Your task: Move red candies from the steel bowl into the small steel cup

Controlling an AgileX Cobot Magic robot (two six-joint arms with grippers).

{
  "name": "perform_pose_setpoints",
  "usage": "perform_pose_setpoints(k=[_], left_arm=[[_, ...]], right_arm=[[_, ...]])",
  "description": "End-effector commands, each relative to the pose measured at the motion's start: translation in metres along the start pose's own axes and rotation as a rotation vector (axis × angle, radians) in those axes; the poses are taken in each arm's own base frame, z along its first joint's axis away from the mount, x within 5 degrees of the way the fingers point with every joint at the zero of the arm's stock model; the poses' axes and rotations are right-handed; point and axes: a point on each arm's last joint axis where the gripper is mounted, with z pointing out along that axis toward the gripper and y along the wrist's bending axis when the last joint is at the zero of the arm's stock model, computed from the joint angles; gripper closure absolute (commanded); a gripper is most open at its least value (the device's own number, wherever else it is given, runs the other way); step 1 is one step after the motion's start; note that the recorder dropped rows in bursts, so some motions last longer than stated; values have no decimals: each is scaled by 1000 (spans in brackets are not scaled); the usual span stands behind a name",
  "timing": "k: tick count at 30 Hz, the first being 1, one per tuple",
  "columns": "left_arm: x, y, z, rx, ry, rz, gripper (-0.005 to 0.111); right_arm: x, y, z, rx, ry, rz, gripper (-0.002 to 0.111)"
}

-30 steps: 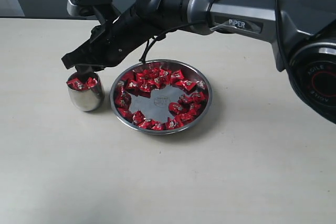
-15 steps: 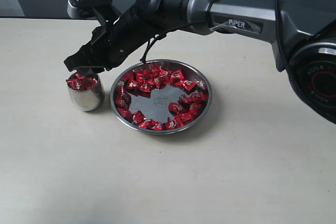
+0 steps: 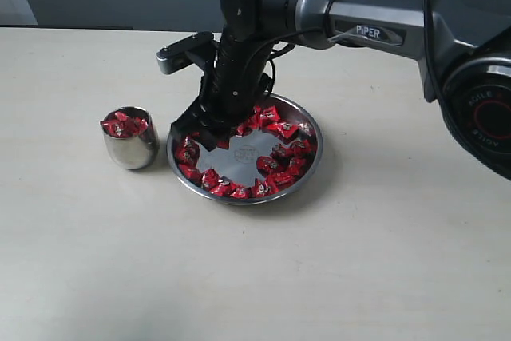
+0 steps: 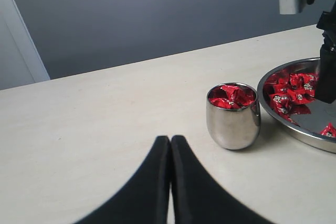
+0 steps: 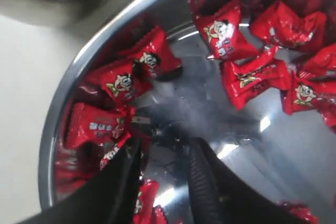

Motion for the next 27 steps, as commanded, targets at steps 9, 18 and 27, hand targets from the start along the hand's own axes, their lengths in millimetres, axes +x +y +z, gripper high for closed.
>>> perform_pose_setpoints(k=[9,18,27], left_arm=[[0,0,0,1,-12,-6,106],[0,0,0,1,-12,-6,106],[0,0,0,1,-12,-6,106]], right_arm=[[2,-6,27,-4,8,26,77],[8,-5,28,-22,69,26,77],[8,-4,28,-27,76,0,77]])
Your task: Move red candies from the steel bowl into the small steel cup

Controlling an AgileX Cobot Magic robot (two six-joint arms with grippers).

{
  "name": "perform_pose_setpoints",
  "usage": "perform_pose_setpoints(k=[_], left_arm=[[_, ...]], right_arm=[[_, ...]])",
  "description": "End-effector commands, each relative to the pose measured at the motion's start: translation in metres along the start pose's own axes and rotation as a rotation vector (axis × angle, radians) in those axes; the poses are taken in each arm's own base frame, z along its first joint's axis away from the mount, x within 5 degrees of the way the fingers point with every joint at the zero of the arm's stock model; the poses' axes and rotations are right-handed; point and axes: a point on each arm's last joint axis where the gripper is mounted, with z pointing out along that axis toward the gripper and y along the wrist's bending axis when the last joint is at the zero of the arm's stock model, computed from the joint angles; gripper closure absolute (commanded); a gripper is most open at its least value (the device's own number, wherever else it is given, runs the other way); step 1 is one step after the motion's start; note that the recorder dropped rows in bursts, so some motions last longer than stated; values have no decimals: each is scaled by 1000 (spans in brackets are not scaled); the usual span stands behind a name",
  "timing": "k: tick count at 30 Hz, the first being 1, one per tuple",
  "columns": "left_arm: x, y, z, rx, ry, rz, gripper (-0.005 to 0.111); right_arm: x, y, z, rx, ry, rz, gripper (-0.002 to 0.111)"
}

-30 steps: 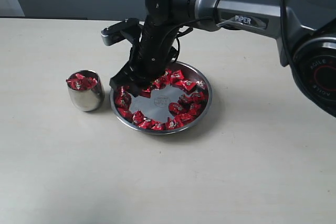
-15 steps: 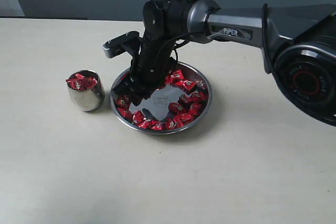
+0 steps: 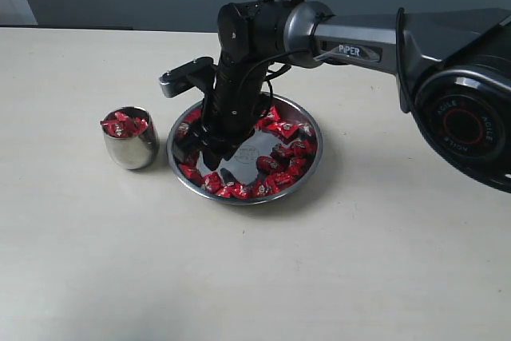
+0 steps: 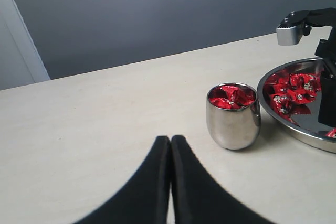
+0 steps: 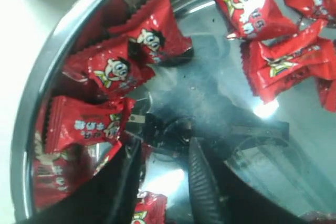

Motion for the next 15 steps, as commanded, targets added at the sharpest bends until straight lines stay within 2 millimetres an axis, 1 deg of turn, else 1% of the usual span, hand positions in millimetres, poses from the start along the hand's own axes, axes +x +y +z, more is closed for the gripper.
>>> perform_pose_setpoints(k=[1,2,4,6,8,15], left_arm=[[0,0,0,1,-12,-6,106],[0,0,0,1,-12,-6,106],[0,0,0,1,-12,-6,106],[0,0,0,1,-12,-6,106],[0,0,0,1,-12,-6,106],[0,0,0,1,-12,-6,106]], right_arm=[[1,-1,0,-5,12,-9,77],[1,-1,0,-5,12,-13,76],[2,-1,0,-6,16,-25,72],[2,-1,0,-6,14,-25,61],[2,-1,0,-4,14,-26,53],[3,-1,0,-8,29,-20,51]])
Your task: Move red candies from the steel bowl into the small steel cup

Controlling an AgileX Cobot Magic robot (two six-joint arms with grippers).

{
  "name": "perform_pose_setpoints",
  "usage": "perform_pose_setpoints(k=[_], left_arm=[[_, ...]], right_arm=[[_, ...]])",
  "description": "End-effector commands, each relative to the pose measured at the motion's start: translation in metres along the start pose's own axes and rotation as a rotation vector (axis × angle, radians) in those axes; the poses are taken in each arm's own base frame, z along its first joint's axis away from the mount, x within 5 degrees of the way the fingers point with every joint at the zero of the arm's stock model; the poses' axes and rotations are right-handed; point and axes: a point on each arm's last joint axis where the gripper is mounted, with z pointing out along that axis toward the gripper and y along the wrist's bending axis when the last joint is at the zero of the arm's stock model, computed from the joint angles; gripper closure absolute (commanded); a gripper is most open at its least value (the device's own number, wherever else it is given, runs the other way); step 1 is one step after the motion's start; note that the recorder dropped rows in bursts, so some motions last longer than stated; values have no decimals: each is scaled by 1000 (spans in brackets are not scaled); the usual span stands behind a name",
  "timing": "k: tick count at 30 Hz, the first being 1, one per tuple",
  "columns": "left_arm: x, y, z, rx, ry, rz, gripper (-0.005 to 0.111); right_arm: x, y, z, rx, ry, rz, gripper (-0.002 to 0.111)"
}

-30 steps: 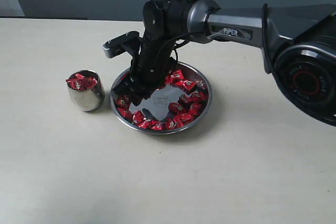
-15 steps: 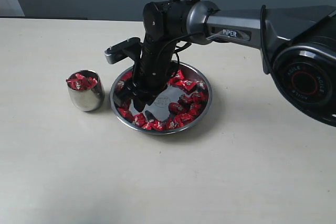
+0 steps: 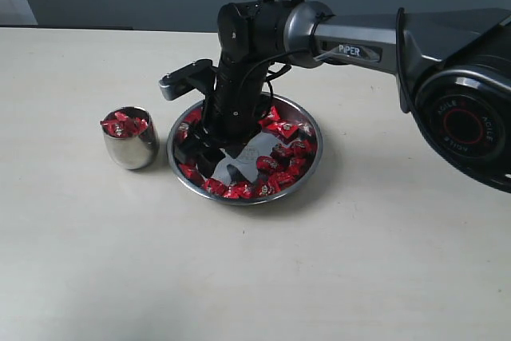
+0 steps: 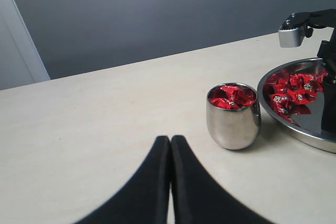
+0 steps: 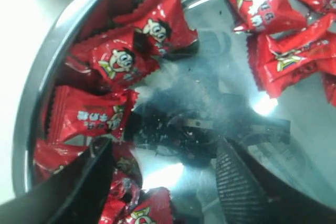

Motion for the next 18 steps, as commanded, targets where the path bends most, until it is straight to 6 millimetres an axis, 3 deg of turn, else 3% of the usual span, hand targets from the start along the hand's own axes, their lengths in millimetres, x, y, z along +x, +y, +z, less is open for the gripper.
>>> perform_pose_setpoints(k=[1,11,18], left_arm=[[0,0,0,1,-12,-6,106],[0,0,0,1,-12,-6,106],[0,0,0,1,-12,-6,106]], right_arm=[[1,-1,0,0,9,3,51],[-10,-4,-17,50,-47,12,51],[-3,0,-16,3,48,23,51]])
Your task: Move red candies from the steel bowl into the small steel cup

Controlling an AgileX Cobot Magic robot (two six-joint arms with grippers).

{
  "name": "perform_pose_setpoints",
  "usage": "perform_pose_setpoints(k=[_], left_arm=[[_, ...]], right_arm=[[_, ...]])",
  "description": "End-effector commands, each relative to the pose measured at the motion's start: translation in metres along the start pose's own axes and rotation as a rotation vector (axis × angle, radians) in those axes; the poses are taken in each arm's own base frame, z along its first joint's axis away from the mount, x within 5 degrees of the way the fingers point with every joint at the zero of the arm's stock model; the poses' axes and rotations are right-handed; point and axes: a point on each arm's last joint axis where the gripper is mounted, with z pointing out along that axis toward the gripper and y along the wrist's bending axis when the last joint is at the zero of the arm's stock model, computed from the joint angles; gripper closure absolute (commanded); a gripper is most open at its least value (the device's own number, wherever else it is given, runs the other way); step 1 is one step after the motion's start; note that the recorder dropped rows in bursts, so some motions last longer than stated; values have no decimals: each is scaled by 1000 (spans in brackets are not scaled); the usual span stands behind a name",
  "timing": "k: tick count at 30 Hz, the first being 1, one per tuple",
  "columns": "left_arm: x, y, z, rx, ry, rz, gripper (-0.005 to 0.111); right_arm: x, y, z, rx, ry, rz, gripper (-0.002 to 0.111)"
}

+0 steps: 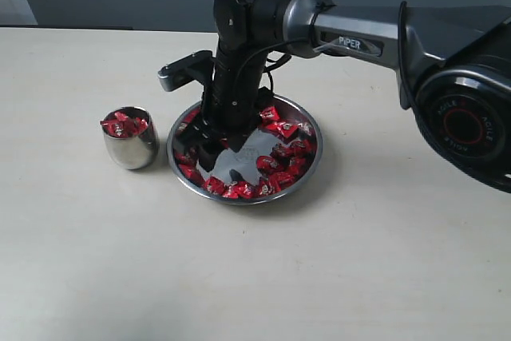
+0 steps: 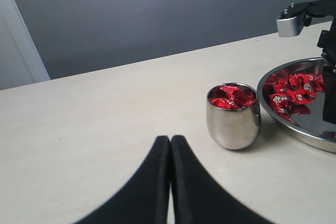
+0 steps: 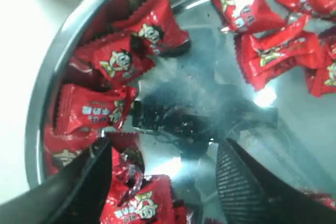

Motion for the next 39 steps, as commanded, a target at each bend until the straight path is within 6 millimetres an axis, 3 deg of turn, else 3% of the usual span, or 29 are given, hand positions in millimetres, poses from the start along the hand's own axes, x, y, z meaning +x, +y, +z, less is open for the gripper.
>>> perform_pose_setpoints(k=[1,4,10,17,29,36,39], left_arm=[[0,0,0,1,-12,-6,106],[0,0,0,1,-12,-6,106],[0,0,0,1,-12,-6,106],[0,0,0,1,-12,-6,106],[0,0,0,1,-12,-6,106],[0,0,0,1,-12,-4,106],[0,0,0,1,-12,-4,106]], right_arm=[[2,-1,0,-13,27,8,51],[2,3,10,-70,37,39,51],[1,2,12,-72,30,42,53],[1,4,12,-86,26,50,78],[4,3,30,-112,68,68,79],[1,2,28,-106,43,68,106],[-2,2,23,-95,-1,67,108]])
